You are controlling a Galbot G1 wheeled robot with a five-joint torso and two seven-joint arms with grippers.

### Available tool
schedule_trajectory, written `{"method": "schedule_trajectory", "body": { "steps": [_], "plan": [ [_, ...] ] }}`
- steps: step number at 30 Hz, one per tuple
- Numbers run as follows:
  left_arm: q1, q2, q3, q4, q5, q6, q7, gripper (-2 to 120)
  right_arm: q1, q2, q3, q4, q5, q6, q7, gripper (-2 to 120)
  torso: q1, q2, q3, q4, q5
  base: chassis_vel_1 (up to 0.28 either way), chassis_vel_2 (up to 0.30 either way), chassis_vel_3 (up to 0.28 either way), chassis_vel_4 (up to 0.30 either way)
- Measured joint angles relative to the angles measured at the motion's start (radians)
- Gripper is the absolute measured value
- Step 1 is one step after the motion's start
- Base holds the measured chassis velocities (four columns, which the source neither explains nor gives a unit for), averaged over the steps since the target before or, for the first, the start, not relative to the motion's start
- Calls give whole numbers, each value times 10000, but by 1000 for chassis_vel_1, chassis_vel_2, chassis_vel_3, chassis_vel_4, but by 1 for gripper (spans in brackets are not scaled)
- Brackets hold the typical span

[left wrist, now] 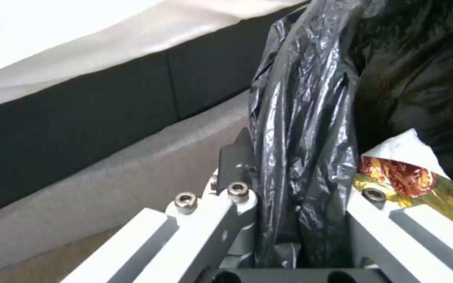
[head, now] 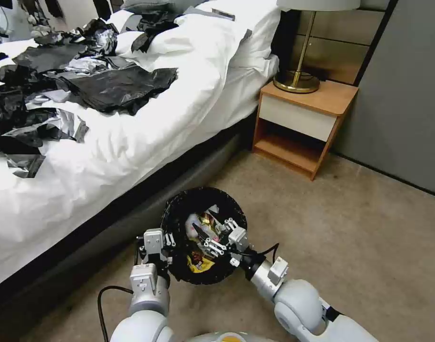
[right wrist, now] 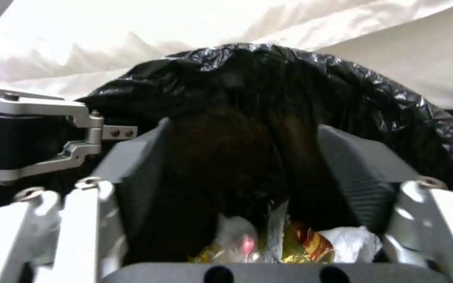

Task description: Pick up the trash bin, then pick up the garbage from the floor and place it into the trash bin.

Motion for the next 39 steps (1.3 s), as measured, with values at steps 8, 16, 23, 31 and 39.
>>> {"method": "schedule_trajectory", "body": {
  "steps": [8, 16, 23, 31, 39],
  "plan": [
    [-1, -49, -6, -20, 82, 0, -4, 1, -330, -20, 385, 516, -468, 221, -212, 99, 0, 0, 0, 0, 1, 0, 0, 0, 0],
    [75, -64, 5, 141, 187, -69, -4, 1, -780, 184, 1515, 2215, -946, 448, 242, 100, 0, 0, 0, 3, -1, 0, 0, 0, 0],
    [163, -22, -187, 60, 114, -128, -80, 1, -2137, 2058, 2850, 2910, -2683, 808, 1416, 100, 0, 0, -1, 0, 1, 0, 0, 0, 0],
    [191, 21, -349, -64, -78, -157, -228, 1, -3547, 3084, 3853, 2918, -3441, 1166, 2583, 100, 0, 0, -1, 0, -2, 0, 0, 0, 0],
    [220, 143, -442, -201, -244, -163, -255, 1, -4019, 3489, 4279, 2341, -3636, 1727, 2721, 100, -1, 0, -1, 1, 0, 0, 0, 0, 0]
  ]
}}
